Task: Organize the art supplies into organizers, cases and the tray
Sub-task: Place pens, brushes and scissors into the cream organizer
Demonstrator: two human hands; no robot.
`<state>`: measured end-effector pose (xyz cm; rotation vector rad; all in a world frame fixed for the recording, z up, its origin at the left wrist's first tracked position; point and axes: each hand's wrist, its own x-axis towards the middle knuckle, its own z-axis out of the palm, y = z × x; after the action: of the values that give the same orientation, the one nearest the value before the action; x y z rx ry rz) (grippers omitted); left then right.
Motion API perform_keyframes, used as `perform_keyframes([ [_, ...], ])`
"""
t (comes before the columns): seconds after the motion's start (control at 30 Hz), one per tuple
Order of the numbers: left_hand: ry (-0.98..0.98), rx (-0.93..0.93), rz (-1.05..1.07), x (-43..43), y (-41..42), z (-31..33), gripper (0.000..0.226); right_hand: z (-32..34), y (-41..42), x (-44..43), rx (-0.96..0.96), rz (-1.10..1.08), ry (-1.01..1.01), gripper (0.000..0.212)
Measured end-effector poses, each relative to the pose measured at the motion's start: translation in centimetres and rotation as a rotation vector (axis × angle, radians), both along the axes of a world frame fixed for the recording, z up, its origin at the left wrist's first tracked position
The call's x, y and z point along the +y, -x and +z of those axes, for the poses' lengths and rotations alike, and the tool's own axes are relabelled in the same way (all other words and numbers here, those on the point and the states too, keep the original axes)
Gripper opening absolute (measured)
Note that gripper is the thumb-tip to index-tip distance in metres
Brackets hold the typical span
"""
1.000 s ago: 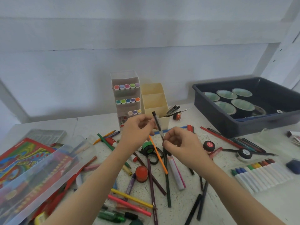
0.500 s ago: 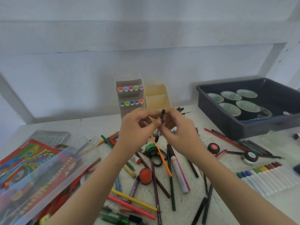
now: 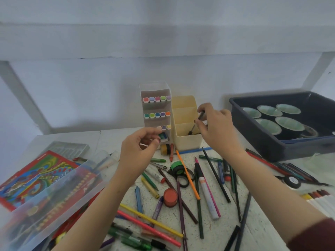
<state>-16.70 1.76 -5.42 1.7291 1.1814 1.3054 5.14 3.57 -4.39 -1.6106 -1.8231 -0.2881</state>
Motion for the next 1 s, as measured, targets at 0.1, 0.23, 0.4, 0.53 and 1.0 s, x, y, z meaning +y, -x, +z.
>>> perform_keyframes([
  [0.1, 0.021, -0.004, 0.024, 0.1, 0.5, -0.3, 0.031, -0.9, -0.4, 0.4, -0.176, -0.054, -0.013, 0.013],
  [0.23, 0.03, 0.012, 0.012, 0.0, 0.3, -0.6, 0.031, -1.2, -1.0, 0.3, -0.26, -0.056, 0.018, 0.015],
  [0.4, 0.051, 0.048, -0.047, -0.3, -1.2, -1.2, 0.032, -0.3, -2.2, -2.5, -0.095, -0.063, -0.063, 0.028],
  [0.53, 0.066, 0.082, -0.108, -0.7, -2.3, -1.5, 0.03, -1.1, -3.3, -7.0, 0.206, -0.189, 0.213, 0.004],
  [1.0, 0.127, 0.213, -0.341, -2.3, -6.6, -2.0, 0.023, -4.6, -4.0, -12.6, 0.245, -0.424, 0.965, 0.03],
])
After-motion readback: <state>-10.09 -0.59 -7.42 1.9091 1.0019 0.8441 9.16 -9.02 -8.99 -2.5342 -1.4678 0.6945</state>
